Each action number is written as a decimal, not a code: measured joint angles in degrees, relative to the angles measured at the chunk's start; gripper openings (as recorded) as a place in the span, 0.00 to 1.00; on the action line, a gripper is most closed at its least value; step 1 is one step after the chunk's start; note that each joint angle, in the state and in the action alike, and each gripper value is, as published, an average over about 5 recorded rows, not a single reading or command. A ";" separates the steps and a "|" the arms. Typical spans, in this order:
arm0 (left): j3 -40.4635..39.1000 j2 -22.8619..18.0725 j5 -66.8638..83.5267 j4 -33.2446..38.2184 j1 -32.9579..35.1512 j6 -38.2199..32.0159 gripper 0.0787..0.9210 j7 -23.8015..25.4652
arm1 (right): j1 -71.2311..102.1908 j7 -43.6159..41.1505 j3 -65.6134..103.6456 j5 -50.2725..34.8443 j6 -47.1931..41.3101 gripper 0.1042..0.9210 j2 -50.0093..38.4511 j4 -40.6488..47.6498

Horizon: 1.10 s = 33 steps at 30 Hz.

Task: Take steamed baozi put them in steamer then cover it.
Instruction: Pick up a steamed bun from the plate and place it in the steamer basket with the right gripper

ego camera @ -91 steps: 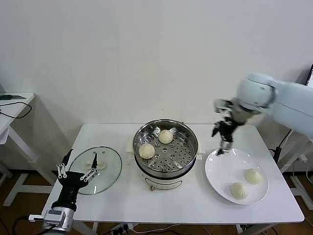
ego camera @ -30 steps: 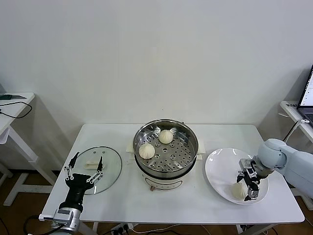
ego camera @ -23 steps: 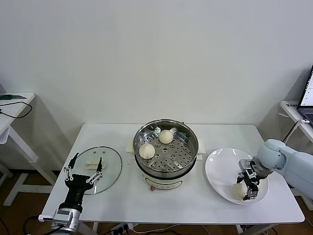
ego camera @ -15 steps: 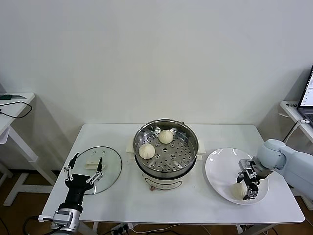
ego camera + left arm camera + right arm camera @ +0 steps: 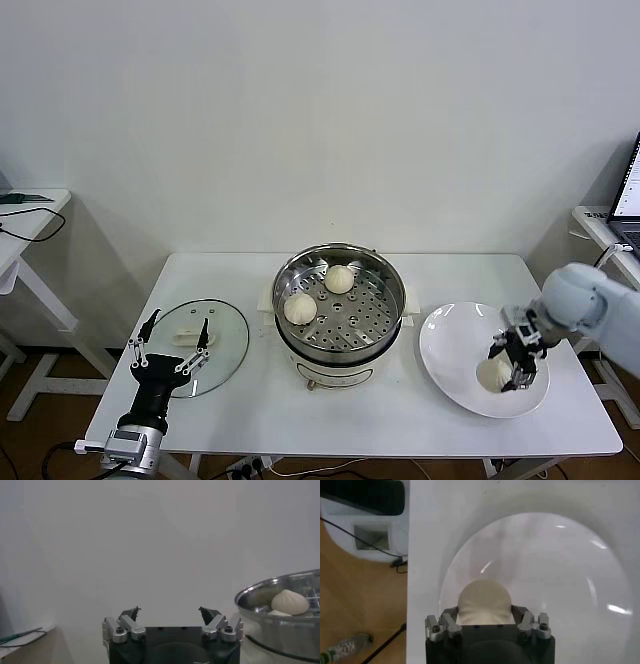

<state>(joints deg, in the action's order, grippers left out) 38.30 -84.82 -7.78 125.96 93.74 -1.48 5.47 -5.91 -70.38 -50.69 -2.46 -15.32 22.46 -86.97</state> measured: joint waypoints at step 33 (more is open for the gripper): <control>2.25 0.28 1.35 -0.15 -0.73 0.19 0.88 0.44 | -47.07 -3.09 -27.11 -5.27 21.99 0.66 25.21 -5.40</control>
<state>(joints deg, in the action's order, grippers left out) 40.55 -84.54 -6.43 125.81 93.01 -1.29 5.91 -52.98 -73.47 -77.79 -7.73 6.67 47.67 -92.38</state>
